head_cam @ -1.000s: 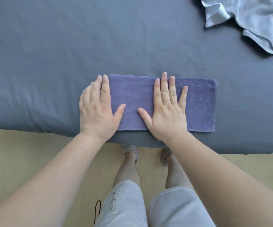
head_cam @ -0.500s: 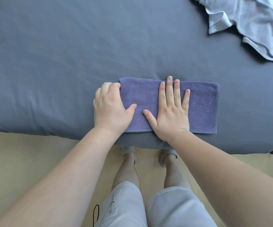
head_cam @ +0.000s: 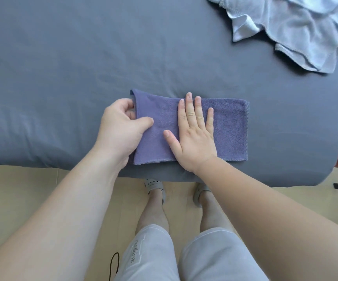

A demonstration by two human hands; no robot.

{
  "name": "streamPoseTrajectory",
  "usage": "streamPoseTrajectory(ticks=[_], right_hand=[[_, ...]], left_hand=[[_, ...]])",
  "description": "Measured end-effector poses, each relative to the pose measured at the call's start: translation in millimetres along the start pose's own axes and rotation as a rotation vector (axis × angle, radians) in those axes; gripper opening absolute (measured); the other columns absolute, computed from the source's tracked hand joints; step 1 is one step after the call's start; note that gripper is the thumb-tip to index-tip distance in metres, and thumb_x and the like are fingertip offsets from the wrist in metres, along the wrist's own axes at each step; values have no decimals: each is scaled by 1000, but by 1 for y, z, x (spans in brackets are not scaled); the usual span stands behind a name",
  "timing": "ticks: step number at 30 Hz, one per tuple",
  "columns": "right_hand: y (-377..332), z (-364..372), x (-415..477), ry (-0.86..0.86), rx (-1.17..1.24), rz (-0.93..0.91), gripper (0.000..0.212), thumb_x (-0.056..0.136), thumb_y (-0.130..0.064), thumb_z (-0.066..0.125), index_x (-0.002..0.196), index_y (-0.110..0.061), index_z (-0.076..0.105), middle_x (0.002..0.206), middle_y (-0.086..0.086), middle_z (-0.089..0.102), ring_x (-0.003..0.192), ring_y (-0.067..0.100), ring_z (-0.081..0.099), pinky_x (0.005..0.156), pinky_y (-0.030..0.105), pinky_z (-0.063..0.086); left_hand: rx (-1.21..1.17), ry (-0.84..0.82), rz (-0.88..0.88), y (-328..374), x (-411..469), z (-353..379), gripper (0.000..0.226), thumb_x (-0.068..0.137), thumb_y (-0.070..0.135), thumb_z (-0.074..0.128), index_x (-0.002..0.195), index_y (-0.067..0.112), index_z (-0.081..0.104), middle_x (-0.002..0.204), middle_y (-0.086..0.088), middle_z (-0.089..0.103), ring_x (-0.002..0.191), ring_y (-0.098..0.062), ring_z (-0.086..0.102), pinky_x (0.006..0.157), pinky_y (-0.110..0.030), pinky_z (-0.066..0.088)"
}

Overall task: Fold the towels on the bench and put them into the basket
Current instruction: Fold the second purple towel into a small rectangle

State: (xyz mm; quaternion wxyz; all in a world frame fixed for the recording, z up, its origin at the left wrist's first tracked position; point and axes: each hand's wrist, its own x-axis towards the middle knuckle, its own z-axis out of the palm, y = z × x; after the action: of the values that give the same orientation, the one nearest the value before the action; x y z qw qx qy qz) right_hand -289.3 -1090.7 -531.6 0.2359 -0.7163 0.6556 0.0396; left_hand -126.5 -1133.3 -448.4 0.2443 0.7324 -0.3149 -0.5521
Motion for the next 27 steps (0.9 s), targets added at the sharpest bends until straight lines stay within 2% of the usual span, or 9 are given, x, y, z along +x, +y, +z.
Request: streamPoseTrajectory(ticks=[3, 5, 8, 10, 13, 16, 20, 24, 27], right_hand=[[16, -20, -8, 5, 307, -68, 80, 99, -59, 12, 161, -10, 4, 169, 4, -7, 155, 19, -14, 125, 42, -8], [34, -36, -20, 69, 432, -47, 76, 100, -55, 17, 160, -8, 14, 169, 4, 5, 156, 19, -4, 126, 34, -1], [70, -54, -40, 225, 585, 94, 69, 100, -50, 24, 151, -7, 42, 153, 5, 43, 144, 21, 34, 121, 31, 22], [90, -62, -53, 243, 814, 220, 62, 99, -49, 30, 143, -12, 54, 132, -2, 59, 124, 15, 54, 110, 39, 40], [109, -71, -62, 154, 1105, 391, 51, 98, -45, 38, 138, -20, 58, 110, -6, 70, 99, 6, 66, 97, 44, 52], [119, -72, -65, 75, 1183, 405, 50, 97, -46, 41, 140, -27, 54, 106, -6, 74, 100, 9, 70, 97, 42, 54], [127, -69, -58, 21, 1167, 403, 31, 100, -38, 52, 131, -43, 56, 97, -13, 75, 97, 8, 71, 94, 43, 56], [119, -74, -50, 39, 1012, 416, 26, 91, -31, 69, 108, -37, 51, 79, -6, 71, 73, 6, 67, 73, 31, 56], [113, -74, -48, 32, 938, 392, 26, 88, -21, 67, 98, -33, 47, 72, -6, 64, 70, 11, 63, 68, 35, 54]], left_hand=[[142, 33, 157, 16, -19, 22, 26, 79, 6, 71, 100, 20, 67, 83, -12, 73, 76, -29, 71, 71, -50, 60], [258, 52, 291, 24, -32, 43, 26, 78, 11, 72, 99, 25, 67, 72, -5, 68, 63, -19, 65, 66, -38, 59], [379, 71, 425, 32, -50, 82, 27, 78, 9, 69, 98, 26, 68, 61, 9, 56, 56, -5, 54, 58, -14, 44], [424, 64, 468, 30, -54, 112, 27, 77, 8, 67, 100, 24, 69, 61, 10, 55, 61, -8, 55, 61, -18, 46], [500, 28, 468, 17, -45, 153, 31, 78, 11, 66, 108, 20, 69, 74, 9, 62, 76, -15, 60, 75, -30, 51], [606, -1, 440, 2, -32, 182, 40, 82, 23, 70, 121, 17, 64, 91, 2, 63, 92, -22, 61, 83, -37, 50], [684, 2, 587, -9, -31, 188, 36, 85, 30, 66, 116, 11, 66, 83, 5, 60, 84, -16, 57, 77, -38, 49], [724, 187, 828, -19, -36, 165, 30, 86, 12, 58, 114, 7, 69, 96, -5, 66, 83, -27, 61, 72, -42, 51], [871, 292, 910, -29, -33, 148, 39, 87, 20, 61, 124, 7, 65, 118, -12, 63, 101, -35, 58, 87, -48, 47]])
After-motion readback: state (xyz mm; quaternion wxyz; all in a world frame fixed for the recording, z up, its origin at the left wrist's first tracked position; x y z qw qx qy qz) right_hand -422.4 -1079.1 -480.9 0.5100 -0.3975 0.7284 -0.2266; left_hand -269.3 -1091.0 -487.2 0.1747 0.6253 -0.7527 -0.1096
